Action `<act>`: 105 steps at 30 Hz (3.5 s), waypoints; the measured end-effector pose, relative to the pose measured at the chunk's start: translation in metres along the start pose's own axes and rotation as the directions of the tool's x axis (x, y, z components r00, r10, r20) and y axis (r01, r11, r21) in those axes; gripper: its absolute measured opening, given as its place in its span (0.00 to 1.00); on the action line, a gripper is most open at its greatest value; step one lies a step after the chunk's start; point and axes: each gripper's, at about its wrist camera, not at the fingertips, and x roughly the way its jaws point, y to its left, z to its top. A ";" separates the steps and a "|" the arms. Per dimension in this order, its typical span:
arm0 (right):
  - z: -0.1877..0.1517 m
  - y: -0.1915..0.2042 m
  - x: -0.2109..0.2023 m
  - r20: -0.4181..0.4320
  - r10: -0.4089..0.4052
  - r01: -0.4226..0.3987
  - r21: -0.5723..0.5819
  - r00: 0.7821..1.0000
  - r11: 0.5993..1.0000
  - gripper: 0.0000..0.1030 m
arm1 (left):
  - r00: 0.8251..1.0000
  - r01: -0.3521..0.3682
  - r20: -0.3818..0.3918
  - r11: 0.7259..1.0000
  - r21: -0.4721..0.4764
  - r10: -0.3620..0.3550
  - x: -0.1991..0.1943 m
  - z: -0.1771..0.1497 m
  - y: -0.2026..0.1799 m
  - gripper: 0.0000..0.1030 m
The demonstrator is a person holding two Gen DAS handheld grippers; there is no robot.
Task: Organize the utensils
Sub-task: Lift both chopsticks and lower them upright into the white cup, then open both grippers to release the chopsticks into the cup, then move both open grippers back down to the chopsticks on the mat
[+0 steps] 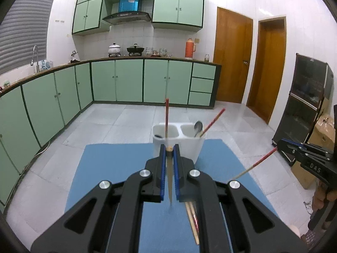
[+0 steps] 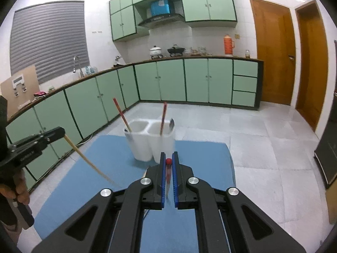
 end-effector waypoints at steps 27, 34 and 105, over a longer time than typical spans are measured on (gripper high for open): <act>0.156 0.022 0.022 0.212 0.080 -0.069 -0.059 0.974 0.996 0.05 | 0.950 -0.068 0.307 0.997 0.027 0.057 0.021 0.143 0.000 0.06; 0.160 0.016 0.072 0.176 0.023 -0.013 -0.061 0.984 0.998 0.05 | 0.969 -0.023 0.247 0.999 0.026 0.016 0.073 0.145 -0.008 0.06; -0.157 0.053 0.123 -0.341 -0.016 0.060 0.119 0.940 0.991 0.29 | 0.966 -0.025 -0.257 0.997 -0.070 0.007 0.078 -0.159 0.035 0.91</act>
